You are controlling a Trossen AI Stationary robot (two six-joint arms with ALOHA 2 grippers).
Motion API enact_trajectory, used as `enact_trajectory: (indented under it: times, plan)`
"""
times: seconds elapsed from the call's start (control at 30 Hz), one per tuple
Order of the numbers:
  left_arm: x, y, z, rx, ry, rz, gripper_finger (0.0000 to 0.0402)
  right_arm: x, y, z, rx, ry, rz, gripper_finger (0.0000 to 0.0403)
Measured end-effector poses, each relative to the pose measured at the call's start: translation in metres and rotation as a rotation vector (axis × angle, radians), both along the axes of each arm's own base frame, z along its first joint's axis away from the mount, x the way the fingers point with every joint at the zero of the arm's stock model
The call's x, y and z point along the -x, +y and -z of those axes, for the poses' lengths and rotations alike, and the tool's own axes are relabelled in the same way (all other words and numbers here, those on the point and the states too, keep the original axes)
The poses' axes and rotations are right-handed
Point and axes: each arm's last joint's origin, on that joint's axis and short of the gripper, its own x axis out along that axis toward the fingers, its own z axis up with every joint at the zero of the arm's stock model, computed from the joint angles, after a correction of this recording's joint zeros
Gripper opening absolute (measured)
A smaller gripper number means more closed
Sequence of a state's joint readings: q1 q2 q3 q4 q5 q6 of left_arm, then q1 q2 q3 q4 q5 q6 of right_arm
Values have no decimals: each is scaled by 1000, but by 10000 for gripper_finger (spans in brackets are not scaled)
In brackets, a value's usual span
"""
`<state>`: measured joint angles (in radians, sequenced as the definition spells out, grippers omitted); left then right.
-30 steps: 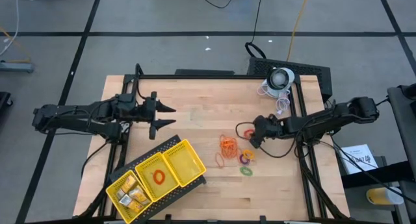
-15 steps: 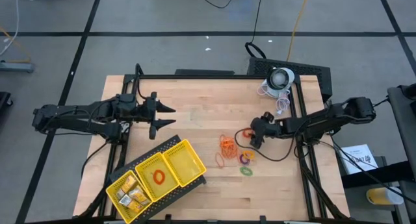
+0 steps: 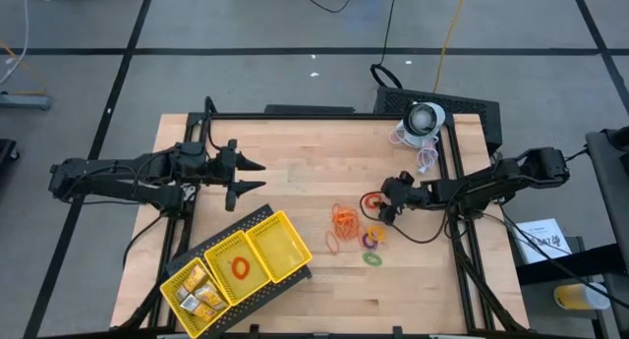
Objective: Pick & Place Office Desk Supplies
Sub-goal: Put the orange spring keychain into the center yellow bin on the shelf
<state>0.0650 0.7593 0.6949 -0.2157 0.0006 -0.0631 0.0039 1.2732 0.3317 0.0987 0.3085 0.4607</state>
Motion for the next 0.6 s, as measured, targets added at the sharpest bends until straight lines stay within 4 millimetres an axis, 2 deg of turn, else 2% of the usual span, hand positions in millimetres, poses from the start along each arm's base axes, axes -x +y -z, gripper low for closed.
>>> enact_trajectory:
  times: [0.17,0.5,0.6]
  plan:
    - [0,0,0,3,0,-1,211,0,-1,0,-11,-7,26,199]
    - [0,0,0,2,0,-1,211,-1,-1,0,-17,-17,30,33]
    - [0,0,0,2,-1,-1,212,-2,-1,-1,-7,-38,15,11]
